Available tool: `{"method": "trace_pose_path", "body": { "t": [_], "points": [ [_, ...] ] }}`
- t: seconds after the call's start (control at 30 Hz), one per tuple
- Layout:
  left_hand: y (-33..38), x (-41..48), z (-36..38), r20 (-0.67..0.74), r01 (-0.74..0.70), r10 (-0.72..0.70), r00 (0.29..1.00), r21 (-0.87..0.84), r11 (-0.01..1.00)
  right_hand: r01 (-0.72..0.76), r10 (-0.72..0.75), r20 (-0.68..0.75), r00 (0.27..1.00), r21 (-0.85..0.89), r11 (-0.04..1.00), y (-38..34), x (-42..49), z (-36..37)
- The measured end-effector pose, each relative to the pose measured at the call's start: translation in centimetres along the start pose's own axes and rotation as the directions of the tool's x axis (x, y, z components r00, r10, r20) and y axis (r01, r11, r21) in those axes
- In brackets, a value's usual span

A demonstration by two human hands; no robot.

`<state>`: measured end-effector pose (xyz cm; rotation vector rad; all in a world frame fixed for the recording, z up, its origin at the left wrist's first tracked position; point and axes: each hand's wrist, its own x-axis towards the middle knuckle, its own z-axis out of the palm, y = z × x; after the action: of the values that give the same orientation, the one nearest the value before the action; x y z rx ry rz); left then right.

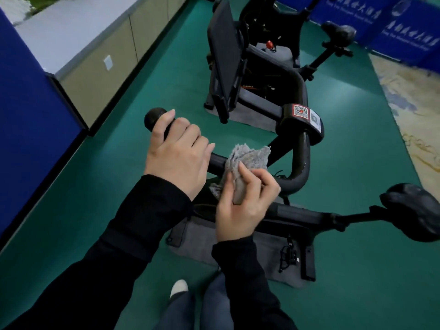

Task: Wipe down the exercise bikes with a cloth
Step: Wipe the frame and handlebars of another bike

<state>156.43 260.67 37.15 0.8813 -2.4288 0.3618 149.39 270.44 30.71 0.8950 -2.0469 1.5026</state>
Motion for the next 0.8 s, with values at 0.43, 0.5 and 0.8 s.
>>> {"method": "trace_pose_path", "body": {
  "t": [0.43,0.5,0.8],
  "points": [
    [-0.4,0.2,-1.1,0.067,-0.027,0.031,0.997,-0.058,0.998,-0.184,0.217,-0.191,0.957,0.178,0.967,-2.6,-2.8,3.7],
    [-0.5,0.3,-1.2,0.056,-0.02,0.025,0.998,-0.084,0.996,-0.228,0.267,-0.164,0.949,0.224,0.947,-3.6,-3.1,4.6],
    [-0.6,0.0,-1.0,0.08,-0.017,0.026,0.996,-0.111,0.994,-0.274,0.272,-0.278,0.921,0.034,0.961,-0.4,-1.6,0.7]
  ]
}}
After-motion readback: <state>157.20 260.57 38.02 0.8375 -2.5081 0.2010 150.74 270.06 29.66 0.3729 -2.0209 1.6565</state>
